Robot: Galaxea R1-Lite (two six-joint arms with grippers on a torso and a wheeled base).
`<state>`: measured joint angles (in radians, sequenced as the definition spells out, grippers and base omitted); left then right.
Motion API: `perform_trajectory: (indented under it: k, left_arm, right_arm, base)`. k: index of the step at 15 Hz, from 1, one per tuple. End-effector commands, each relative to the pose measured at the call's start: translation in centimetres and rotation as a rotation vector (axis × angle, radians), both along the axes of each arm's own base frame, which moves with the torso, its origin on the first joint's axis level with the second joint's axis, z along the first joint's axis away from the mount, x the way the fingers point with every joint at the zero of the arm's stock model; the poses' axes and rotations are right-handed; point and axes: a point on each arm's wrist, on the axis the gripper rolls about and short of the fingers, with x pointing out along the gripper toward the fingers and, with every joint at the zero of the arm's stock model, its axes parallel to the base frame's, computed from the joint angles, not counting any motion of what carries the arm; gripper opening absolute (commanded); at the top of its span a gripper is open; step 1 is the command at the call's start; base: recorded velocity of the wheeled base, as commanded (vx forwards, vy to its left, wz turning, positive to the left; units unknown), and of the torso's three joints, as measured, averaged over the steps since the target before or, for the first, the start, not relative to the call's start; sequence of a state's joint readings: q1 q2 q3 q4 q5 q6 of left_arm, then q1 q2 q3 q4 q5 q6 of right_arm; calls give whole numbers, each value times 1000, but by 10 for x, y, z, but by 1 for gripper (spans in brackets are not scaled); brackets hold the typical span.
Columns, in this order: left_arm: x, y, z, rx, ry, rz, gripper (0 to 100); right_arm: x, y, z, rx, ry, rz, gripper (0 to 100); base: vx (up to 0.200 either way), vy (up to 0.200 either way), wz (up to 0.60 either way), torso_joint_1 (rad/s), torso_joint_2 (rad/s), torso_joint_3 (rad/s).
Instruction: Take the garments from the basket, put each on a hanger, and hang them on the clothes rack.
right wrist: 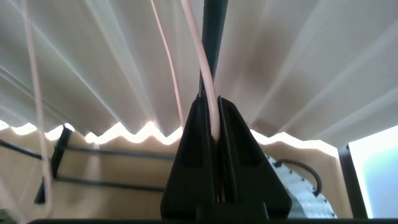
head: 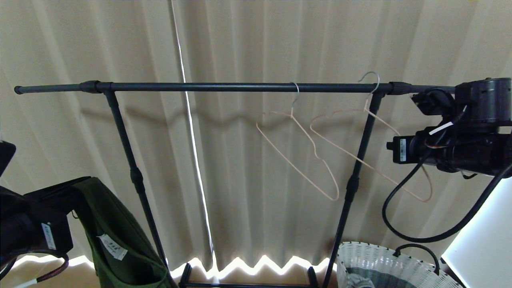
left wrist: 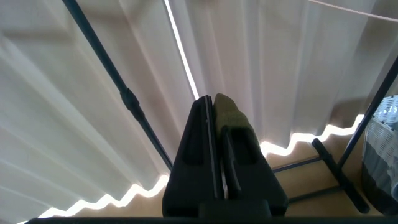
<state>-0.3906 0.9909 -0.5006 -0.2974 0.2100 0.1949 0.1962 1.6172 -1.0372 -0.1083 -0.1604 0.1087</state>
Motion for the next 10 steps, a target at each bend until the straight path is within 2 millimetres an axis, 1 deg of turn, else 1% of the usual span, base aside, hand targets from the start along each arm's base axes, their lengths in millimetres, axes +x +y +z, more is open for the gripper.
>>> perform_trajectory:
  k: [1,3,5,6,7,9,10]
  left_arm:
    - [5,-2,0,6,13,3,0]
    - [6,-3,-1,7,17,1,0]
    - [7,-3,-1,8,19,3,0]
    - [7,-3,-1,9,22,3,0]
    - [8,-3,-2,10,24,3,0]
    - [9,-3,-3,13,30,4,0]
    - [11,-4,-3,13,35,4,0]
  right_arm:
    - [-20,-3,14,15,-73,4,0]
    - [-35,-6,10,15,-94,2,0]
    - [-54,-10,6,18,-112,6,0]
    - [-57,-10,6,19,-118,6,0]
    - [-70,-12,4,25,-123,24,0]
    - [-79,-14,4,29,-131,41,0]
    - [-87,-15,3,31,-132,47,0]
  base:
    - [0,0,0,0,0,0]
    - [0,0,0,0,0,0]
    - [-200,0,0,5,5,5]
    - [-200,0,0,17,2,-2]
    - [-200,0,0,12,7,2]
    - [-200,0,0,-10,-10,7]
    - [-200,0,0,-2,7,2]
